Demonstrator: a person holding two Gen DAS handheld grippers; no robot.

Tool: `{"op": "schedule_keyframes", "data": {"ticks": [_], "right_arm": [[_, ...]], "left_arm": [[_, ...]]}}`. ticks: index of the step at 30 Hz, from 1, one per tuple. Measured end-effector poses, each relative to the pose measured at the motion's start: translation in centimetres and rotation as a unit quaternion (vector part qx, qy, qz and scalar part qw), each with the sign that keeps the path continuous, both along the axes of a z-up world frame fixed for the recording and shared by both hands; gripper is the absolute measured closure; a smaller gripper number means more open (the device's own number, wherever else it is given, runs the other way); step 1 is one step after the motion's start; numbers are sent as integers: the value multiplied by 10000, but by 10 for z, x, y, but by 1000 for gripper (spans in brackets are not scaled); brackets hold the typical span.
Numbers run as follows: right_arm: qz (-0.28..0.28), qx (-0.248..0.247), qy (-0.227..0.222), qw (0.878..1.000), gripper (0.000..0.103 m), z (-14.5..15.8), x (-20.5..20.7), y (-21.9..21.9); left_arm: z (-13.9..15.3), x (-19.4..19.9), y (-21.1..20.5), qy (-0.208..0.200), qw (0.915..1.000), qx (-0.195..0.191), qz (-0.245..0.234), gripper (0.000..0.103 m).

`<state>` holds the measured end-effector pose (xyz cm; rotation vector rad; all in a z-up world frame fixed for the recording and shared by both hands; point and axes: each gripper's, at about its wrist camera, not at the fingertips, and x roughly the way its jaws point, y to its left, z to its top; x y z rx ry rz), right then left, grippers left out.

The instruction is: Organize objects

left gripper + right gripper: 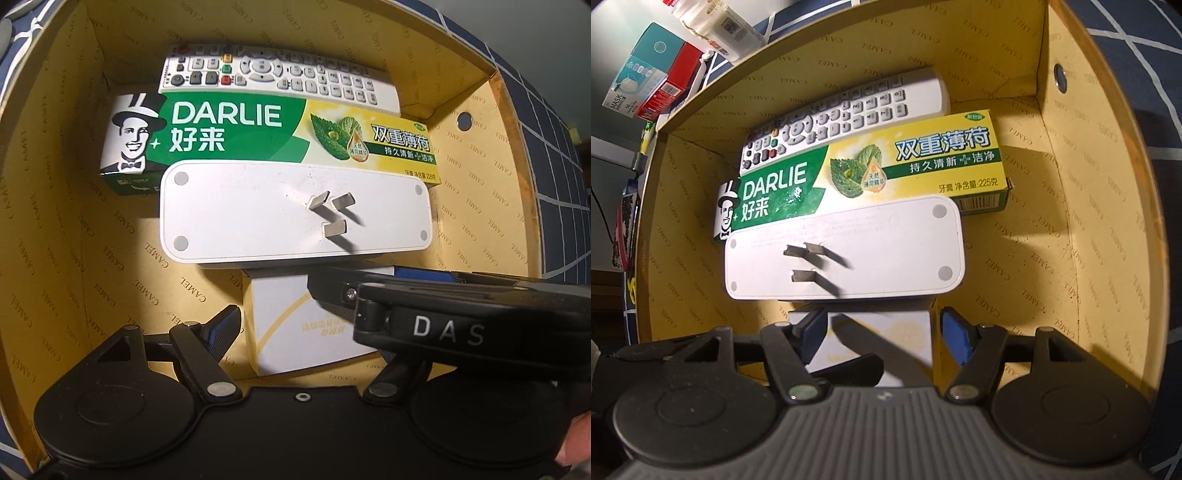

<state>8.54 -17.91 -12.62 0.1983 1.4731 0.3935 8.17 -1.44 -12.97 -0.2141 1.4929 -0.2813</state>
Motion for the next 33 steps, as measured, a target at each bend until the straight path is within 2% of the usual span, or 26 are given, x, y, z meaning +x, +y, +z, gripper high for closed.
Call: {"op": "schedule_keyframes", "data": {"ticks": [8, 17, 24, 33], "right_arm": [[-14, 90, -380, 9992, 36, 30, -1, -8], [60, -44, -877, 9961, 35, 66, -9, -16], [135, -252, -1203, 9923, 33, 91, -22, -21], [114, -450, -1331, 9900, 20, 105, -40, -38]], "left_arm": [[23, -14, 7, -280, 9995, 173, 23, 27], [53, -15, -3, -693, 9964, 468, 157, 23], [77, -27, 8, -982, 9920, 725, 313, 22], [101, -45, 20, -1243, 9853, 1063, 496, 17]]}}
